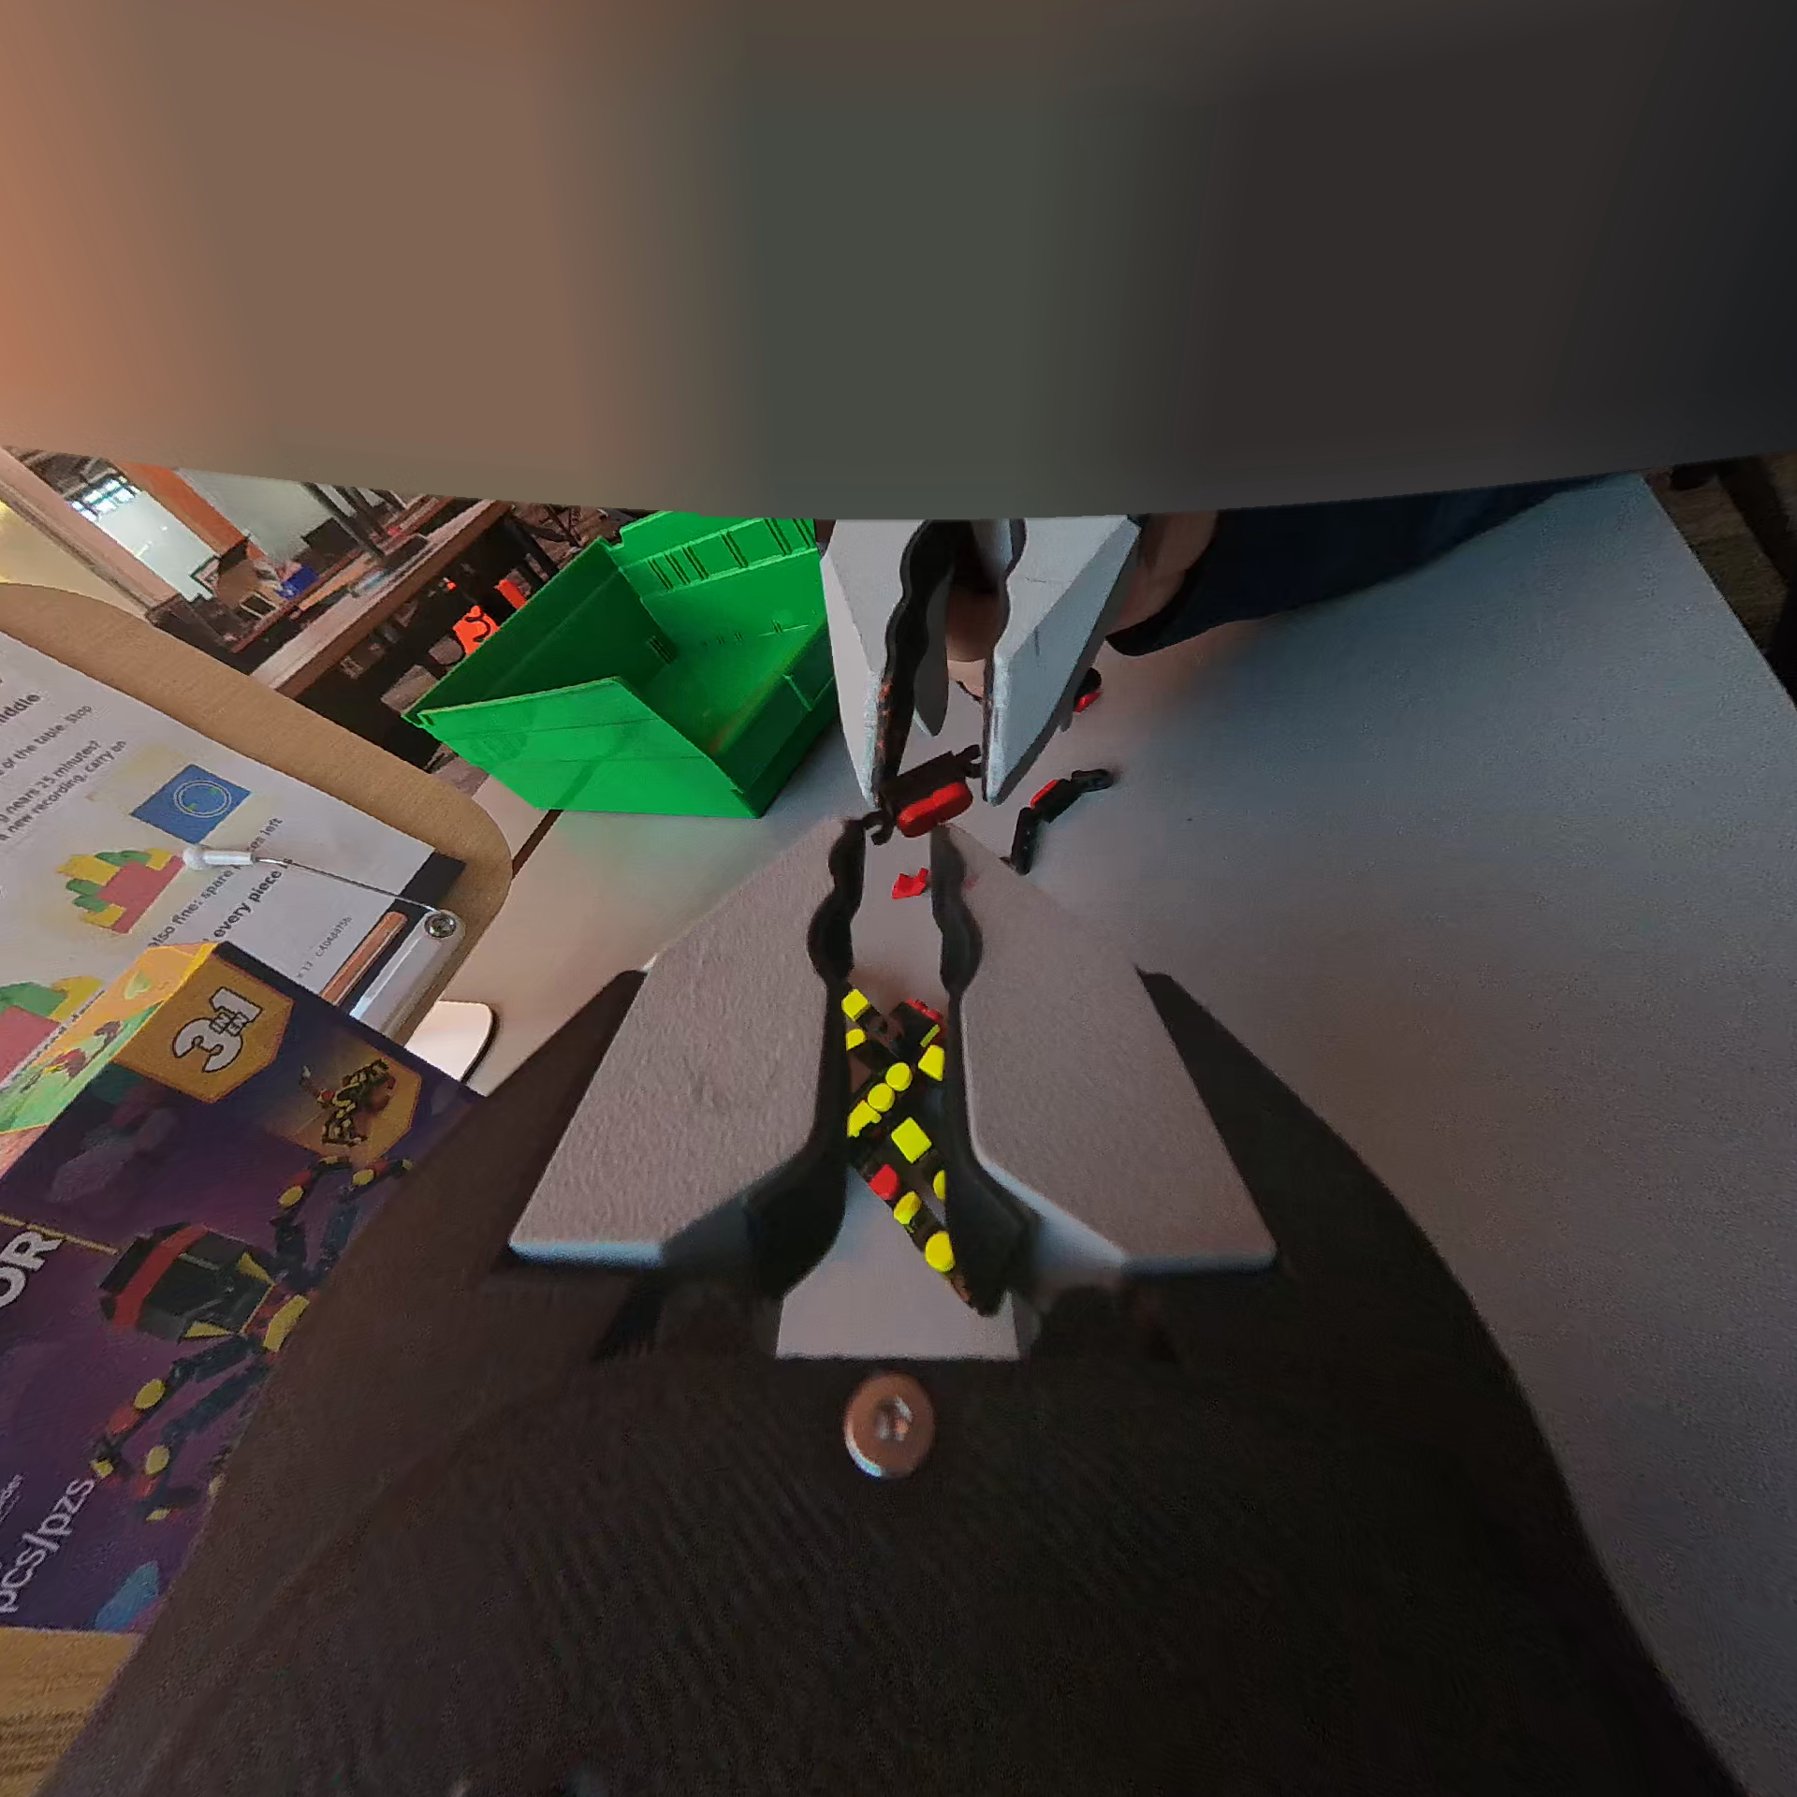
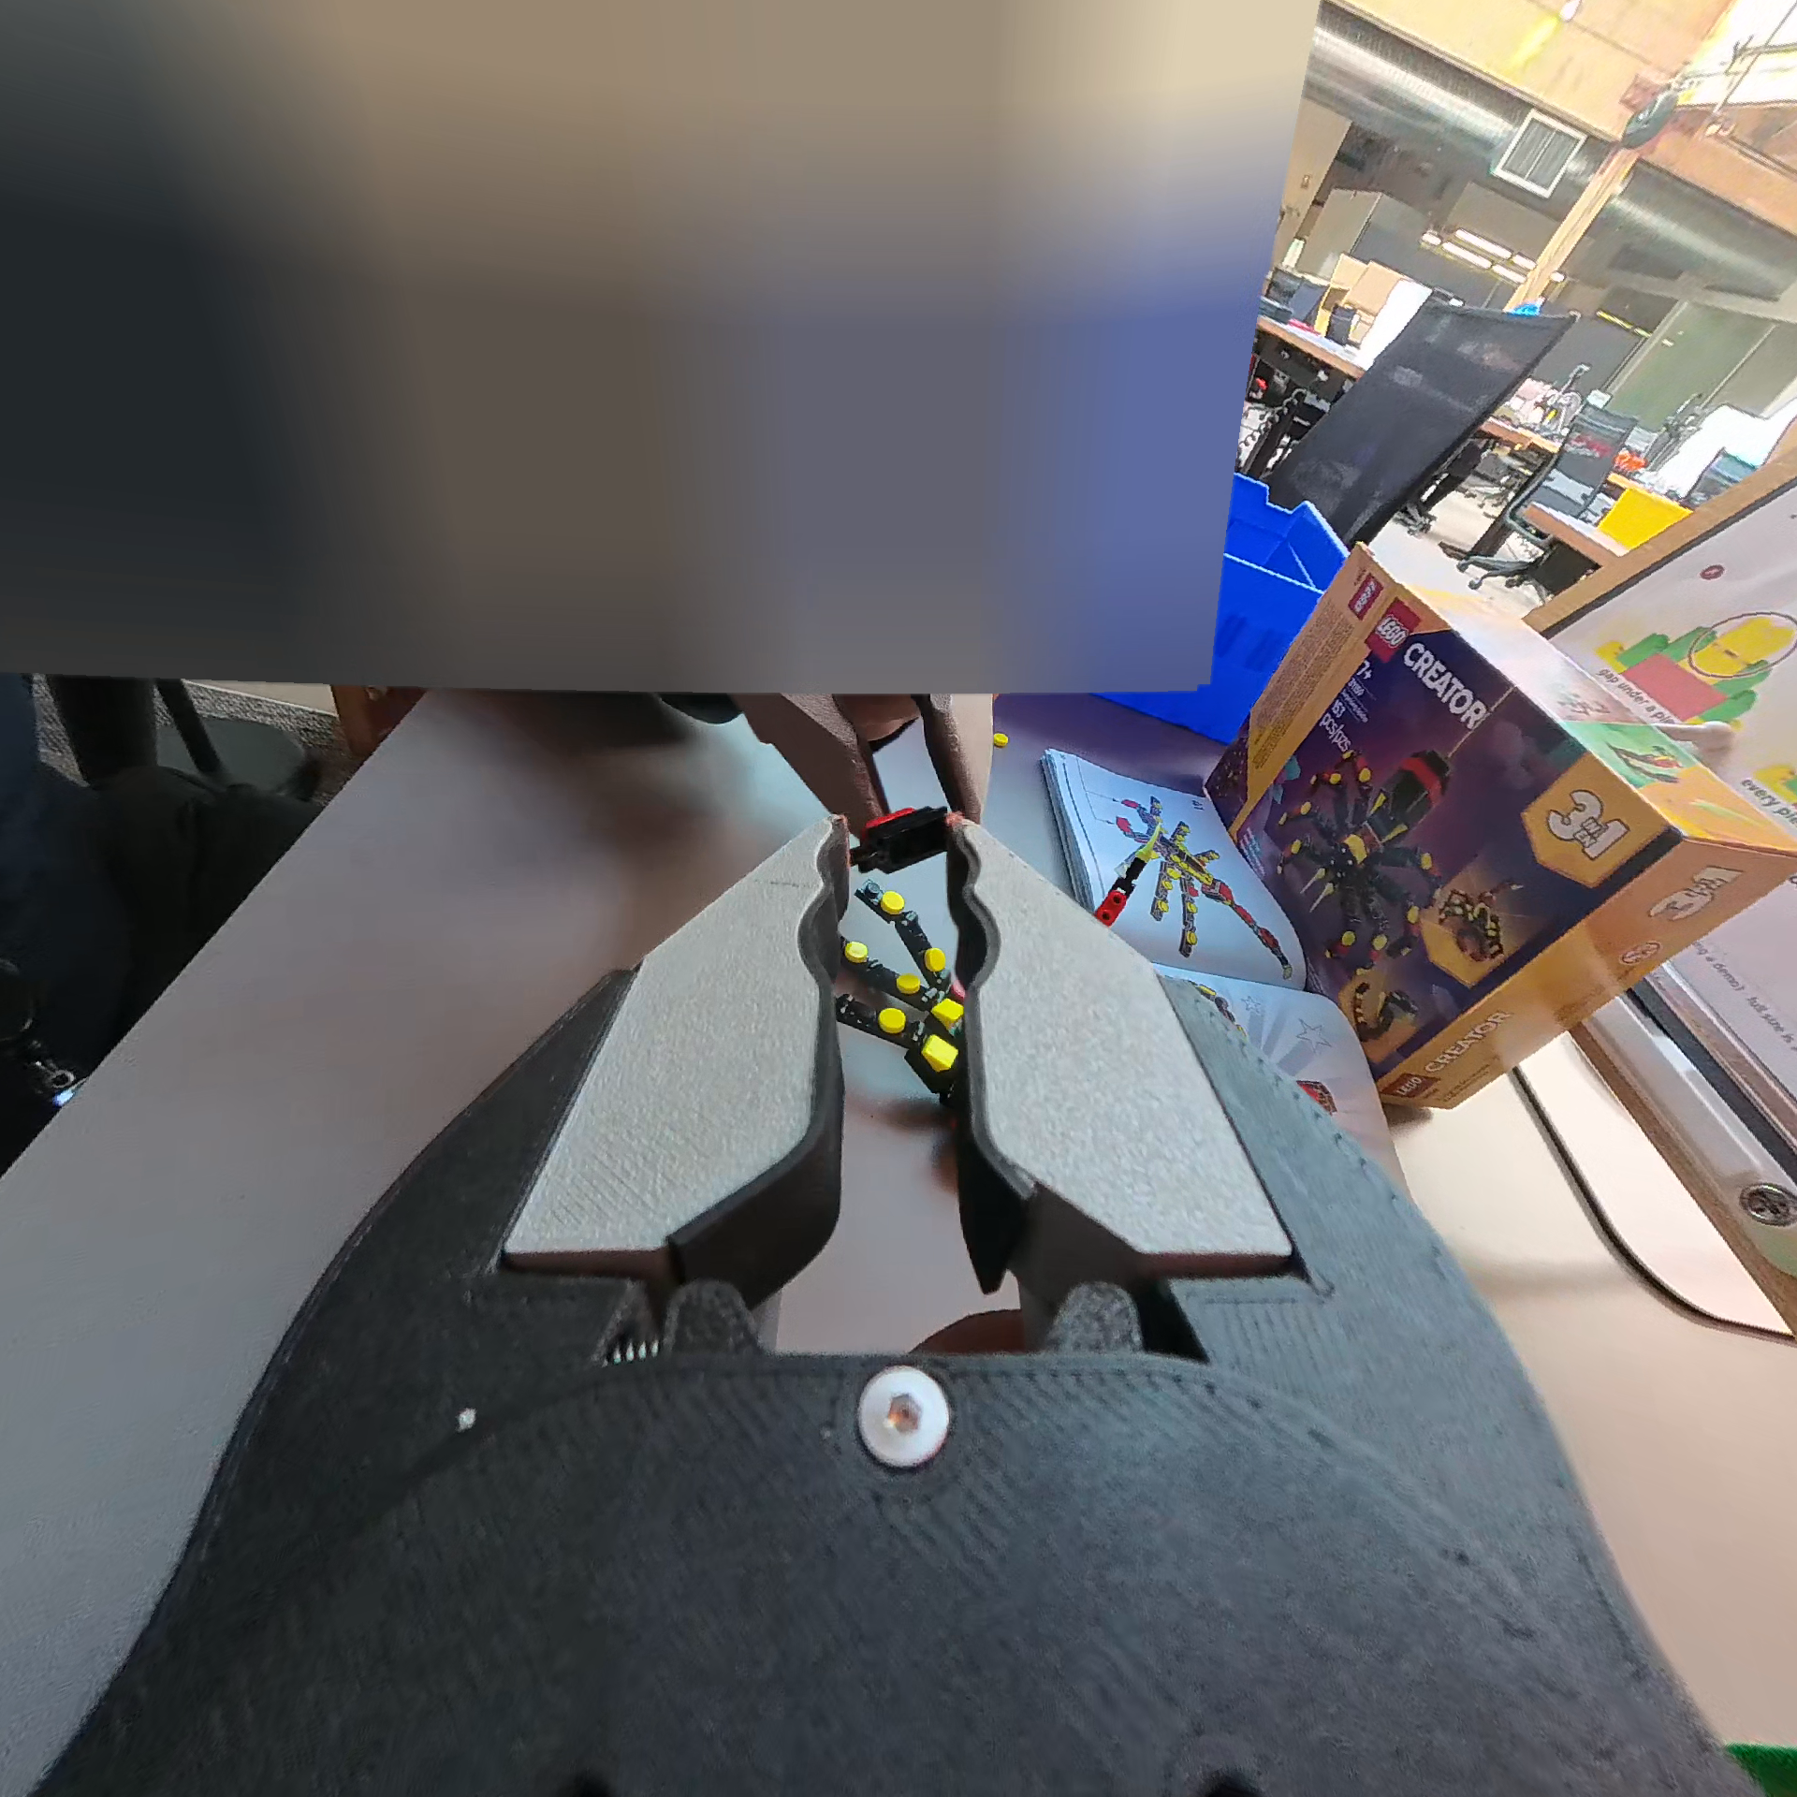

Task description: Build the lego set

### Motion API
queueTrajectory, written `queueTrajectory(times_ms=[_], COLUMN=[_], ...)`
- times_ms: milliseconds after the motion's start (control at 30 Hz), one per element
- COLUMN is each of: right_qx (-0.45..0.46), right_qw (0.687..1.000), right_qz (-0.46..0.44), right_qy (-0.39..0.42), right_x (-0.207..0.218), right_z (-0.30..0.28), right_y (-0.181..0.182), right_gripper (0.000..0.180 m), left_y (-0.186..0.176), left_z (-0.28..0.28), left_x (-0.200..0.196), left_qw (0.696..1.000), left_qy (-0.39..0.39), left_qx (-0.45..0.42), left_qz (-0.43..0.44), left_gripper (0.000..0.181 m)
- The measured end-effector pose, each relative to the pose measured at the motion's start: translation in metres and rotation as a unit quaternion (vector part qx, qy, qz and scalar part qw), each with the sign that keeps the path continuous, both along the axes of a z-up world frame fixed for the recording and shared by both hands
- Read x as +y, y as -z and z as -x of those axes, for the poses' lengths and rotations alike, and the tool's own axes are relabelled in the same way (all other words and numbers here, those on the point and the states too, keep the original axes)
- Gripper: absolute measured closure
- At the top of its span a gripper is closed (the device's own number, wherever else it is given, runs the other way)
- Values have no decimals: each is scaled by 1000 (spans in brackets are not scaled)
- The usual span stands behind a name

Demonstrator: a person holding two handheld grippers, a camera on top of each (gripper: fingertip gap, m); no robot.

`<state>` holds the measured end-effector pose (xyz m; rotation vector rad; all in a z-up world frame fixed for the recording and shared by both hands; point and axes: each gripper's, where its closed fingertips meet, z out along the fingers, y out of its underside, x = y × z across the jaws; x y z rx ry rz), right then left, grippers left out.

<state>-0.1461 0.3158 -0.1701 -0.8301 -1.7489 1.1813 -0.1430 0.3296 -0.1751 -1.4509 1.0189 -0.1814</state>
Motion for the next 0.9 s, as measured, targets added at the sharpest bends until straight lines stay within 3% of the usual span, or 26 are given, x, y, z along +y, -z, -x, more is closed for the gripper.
queueTrajectory(times_ms=[67, 300, 433, 567, 900], right_qx=[4, 5, 4, 0, 5], right_qw=[1000, 1000, 1000, 1000, 1000], right_qz=[0, -9, -11, -15, -15], right_qy=[2, 15, 21, 12, 16], right_x=[0, 5, 7, 2, 3], right_z=[0, 2, 2, 3, 5], right_y=[-1, 1, 2, 4, 6], right_gripper=[163, 163, 163, 163, 163], left_y=[2, 1, 7, 4, 9], left_z=[5, 6, 1, 5, 8], left_x=[4, 7, 6, 6, 8], left_qw=[1000, 1000, 1000, 998, 994], left_qy=[-16, -25, -23, -39, -56], left_qx=[11, -12, 9, 38, 82], left_qz=[3, 10, 7, -23, -43], left_gripper=[181, 181, 166, 181, 181])
